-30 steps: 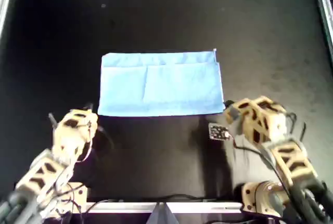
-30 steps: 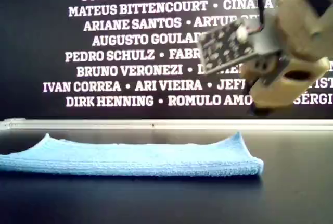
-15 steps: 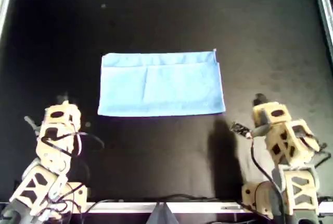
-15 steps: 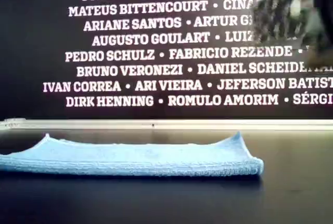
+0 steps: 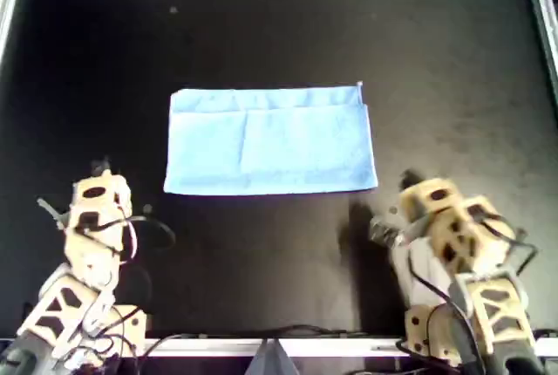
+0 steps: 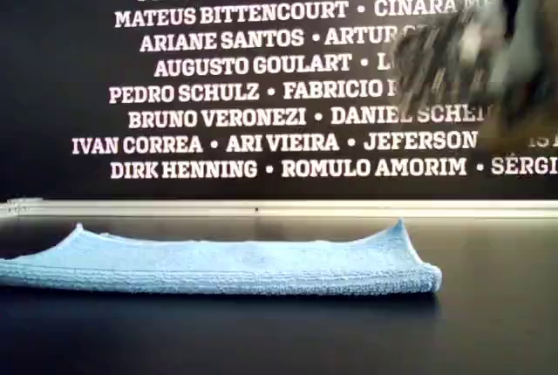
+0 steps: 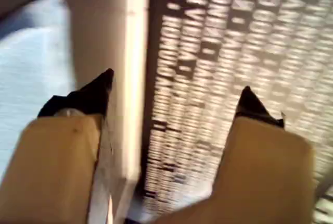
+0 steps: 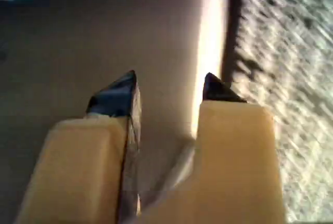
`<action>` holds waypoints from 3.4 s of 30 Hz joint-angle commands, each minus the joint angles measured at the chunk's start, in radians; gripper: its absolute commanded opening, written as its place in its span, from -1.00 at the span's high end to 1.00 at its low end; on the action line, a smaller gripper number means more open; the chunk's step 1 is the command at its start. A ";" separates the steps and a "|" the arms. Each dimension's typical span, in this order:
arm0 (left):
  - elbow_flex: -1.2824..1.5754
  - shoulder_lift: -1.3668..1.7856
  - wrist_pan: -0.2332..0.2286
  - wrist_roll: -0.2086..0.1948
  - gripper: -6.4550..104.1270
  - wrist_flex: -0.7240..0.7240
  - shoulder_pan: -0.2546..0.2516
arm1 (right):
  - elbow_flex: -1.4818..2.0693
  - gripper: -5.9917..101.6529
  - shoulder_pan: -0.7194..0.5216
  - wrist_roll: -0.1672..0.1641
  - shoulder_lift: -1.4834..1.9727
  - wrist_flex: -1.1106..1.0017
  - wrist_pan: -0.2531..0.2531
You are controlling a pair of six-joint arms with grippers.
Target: Fold a cloth
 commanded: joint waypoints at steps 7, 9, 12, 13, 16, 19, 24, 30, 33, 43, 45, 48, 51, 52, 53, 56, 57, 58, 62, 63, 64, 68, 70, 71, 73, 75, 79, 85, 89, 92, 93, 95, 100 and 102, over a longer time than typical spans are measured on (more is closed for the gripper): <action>-0.012 -0.163 0.006 0.006 -0.59 -0.006 -0.005 | -0.353 -0.33 0.064 -0.011 -0.652 -0.018 -0.002; -0.012 -0.163 0.006 0.006 -0.59 -0.006 -0.005 | -0.368 -0.38 0.054 -0.011 -0.686 -0.020 0.012; -0.012 -0.160 0.006 0.005 -0.59 -0.006 -0.005 | -0.374 -0.40 0.051 -0.009 -0.715 -0.029 0.014; -0.012 -0.155 0.006 0.005 -0.59 -0.006 -0.005 | -0.373 -0.40 0.051 -0.008 -0.723 -0.029 0.014; -0.012 -0.153 0.006 0.005 -0.59 -0.006 -0.005 | -0.382 -0.39 0.046 -0.008 -0.755 -0.035 0.015; -0.012 -0.153 0.005 0.005 -0.59 -0.006 -0.005 | -0.436 -0.38 0.051 -0.002 -0.798 -0.037 0.015; -0.012 -0.163 0.005 0.005 -0.59 -0.006 -0.005 | -0.578 -0.38 0.061 0.043 -0.963 -0.035 0.015; -0.012 -0.163 0.003 0.006 -0.59 -0.006 -0.005 | -0.690 -0.38 0.063 0.052 -1.124 -0.034 0.015; -0.012 -0.164 0.003 0.006 -0.59 -0.006 -0.005 | -0.726 -0.38 0.063 0.057 -1.154 -0.034 0.015; -0.012 -0.164 0.003 0.006 -0.59 -0.006 -0.005 | -0.804 -0.38 0.067 0.057 -1.230 -0.023 0.000; -0.012 -0.164 0.003 0.006 -0.59 -0.006 -0.005 | -0.804 -0.38 0.067 0.057 -1.230 -0.023 0.000; -0.012 -0.164 0.003 0.006 -0.59 -0.006 -0.005 | -0.805 -0.38 0.075 0.057 -1.230 -0.023 0.000; -0.012 -0.164 0.005 0.006 -0.59 -0.006 -0.005 | -0.805 -0.37 0.126 0.049 -1.230 -0.023 0.006; -0.012 -0.164 0.005 0.006 -0.59 -0.006 -0.005 | -0.805 -0.37 0.144 0.049 -1.230 -0.023 0.014; -0.012 -0.166 0.005 0.006 -0.59 -0.006 -0.005 | -0.805 -0.37 0.155 0.054 -1.230 -0.023 0.015; -0.012 -0.166 0.003 0.006 -0.59 -0.006 -0.005 | -0.805 -0.37 0.149 0.055 -1.230 -0.023 0.015; -0.012 -0.166 0.002 0.006 -0.59 -0.006 -0.005 | -0.805 -0.37 0.149 0.055 -1.230 -0.023 0.015; -0.012 -0.166 0.002 0.006 -0.59 -0.006 -0.005 | -0.805 -0.36 0.149 0.055 -1.230 -0.023 0.015; -0.012 -0.166 0.000 0.006 -0.59 -0.006 -0.005 | -0.805 -0.18 0.144 0.055 -1.230 -0.025 0.015; -0.012 -0.166 -0.002 0.006 -0.59 -0.006 -0.005 | -0.805 -0.12 0.144 0.055 -1.230 -0.025 0.015; -0.012 -0.166 -0.002 0.006 -0.59 -0.006 -0.005 | -0.805 -0.05 0.144 0.057 -1.230 -0.031 0.015; -0.012 -0.166 -0.003 0.006 -0.59 -0.006 -0.005 | -0.810 0.16 0.143 0.057 -1.232 -0.038 0.015; -0.012 -0.166 -0.003 0.006 -0.59 -0.006 -0.005 | -0.833 0.19 0.143 0.057 -1.249 -0.038 0.015; -0.012 -0.166 -0.003 0.006 -0.59 -0.006 -0.005 | -0.850 0.19 0.143 0.057 -1.270 -0.038 0.017; -0.012 -0.166 -0.003 0.006 -0.59 -0.006 -0.005 | -0.891 0.19 0.143 0.057 -1.305 -0.038 0.017; -0.012 -0.166 -0.005 0.006 -0.59 -0.006 -0.005 | -0.914 0.19 0.143 0.057 -1.321 -0.038 0.017; -0.012 -0.166 -0.006 0.006 -0.59 -0.006 -0.005 | -0.927 0.19 0.143 0.057 -1.324 -0.038 0.017; -0.012 -0.166 -0.008 0.006 -0.59 -0.006 -0.005 | -0.910 0.22 0.143 0.057 -1.322 -0.038 0.015; -0.012 -0.166 -0.008 0.006 -0.59 -0.006 -0.005 | -0.900 0.35 0.146 0.057 -1.307 -0.038 0.000; -0.012 -0.166 -0.008 0.006 -0.59 -0.006 -0.005 | -0.907 0.69 0.144 0.057 -1.307 -0.038 0.000; -0.012 -0.166 -0.008 0.006 -0.59 -0.006 -0.005 | -0.913 0.84 0.144 0.057 -1.307 -0.038 -0.002; -0.012 -0.166 -0.008 0.006 -0.59 -0.006 -0.005 | -0.904 0.99 0.146 0.057 -1.304 -0.038 -0.002; -0.012 -0.166 -0.008 0.006 -0.59 -0.006 -0.005 | -0.910 0.84 0.153 0.057 -1.296 -0.038 -0.002; -0.012 -0.164 -0.008 0.006 -0.59 -0.006 -0.005 | -0.925 0.87 0.161 0.057 -1.282 -0.037 -0.002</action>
